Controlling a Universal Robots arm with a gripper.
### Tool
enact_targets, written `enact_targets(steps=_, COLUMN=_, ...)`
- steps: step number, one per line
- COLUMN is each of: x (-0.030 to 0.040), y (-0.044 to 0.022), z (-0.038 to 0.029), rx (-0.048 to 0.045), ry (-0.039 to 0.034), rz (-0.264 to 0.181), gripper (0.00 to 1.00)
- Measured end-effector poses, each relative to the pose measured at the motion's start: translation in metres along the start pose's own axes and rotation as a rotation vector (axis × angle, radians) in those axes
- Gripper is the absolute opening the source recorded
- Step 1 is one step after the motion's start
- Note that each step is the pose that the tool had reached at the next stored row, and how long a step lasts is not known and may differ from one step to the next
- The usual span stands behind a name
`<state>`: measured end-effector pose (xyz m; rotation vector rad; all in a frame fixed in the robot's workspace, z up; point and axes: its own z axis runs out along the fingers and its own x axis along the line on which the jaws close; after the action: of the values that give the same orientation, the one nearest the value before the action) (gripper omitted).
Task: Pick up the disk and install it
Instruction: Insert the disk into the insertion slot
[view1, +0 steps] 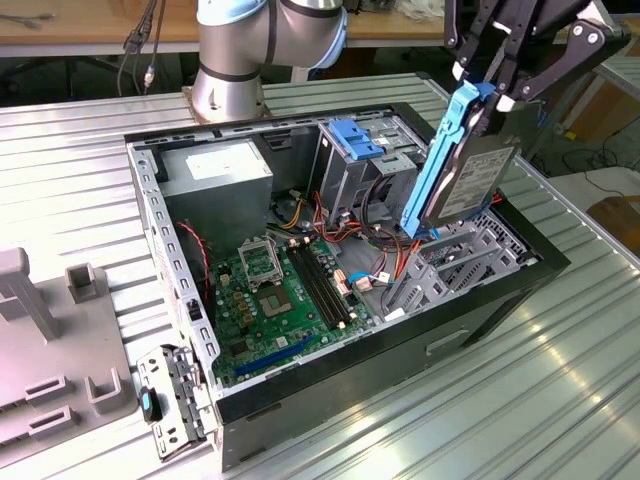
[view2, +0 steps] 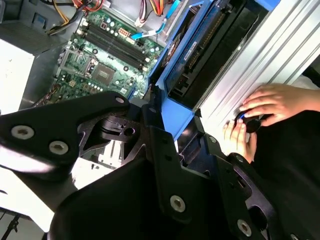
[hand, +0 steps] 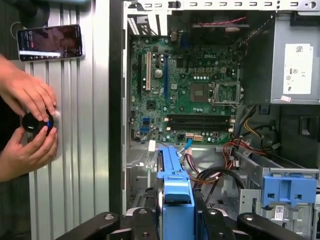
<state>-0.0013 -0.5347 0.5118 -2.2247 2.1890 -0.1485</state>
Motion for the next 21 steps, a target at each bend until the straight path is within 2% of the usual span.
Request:
enact_targets(steps=2, x=0.0024, y=-0.0042, z=0.0011, rx=0.0000, ry=-0.0050, rz=0.000, gripper=0.37)
enact_targets(steps=5, x=0.0045, y=-0.0070, z=0.0017, rx=0.0003, ry=-0.0212, rz=0.002, gripper=0.37)
enact_targets(steps=7, x=0.0059, y=-0.0074, z=0.0020, rx=0.0006, ry=-0.0465, rz=0.004, gripper=0.37)
enact_targets(steps=8, x=0.0067, y=-0.0074, z=0.0021, rx=0.0009, ry=-0.0650, rz=0.005, gripper=0.37)
enact_targets(steps=9, x=0.0069, y=-0.0074, z=0.0021, rx=0.0009, ry=-0.0669, rz=0.005, gripper=0.37)
enact_targets(steps=21, x=0.0116, y=-0.0074, z=0.0024, rx=0.0009, ry=-0.0671, rz=0.005, gripper=0.37)
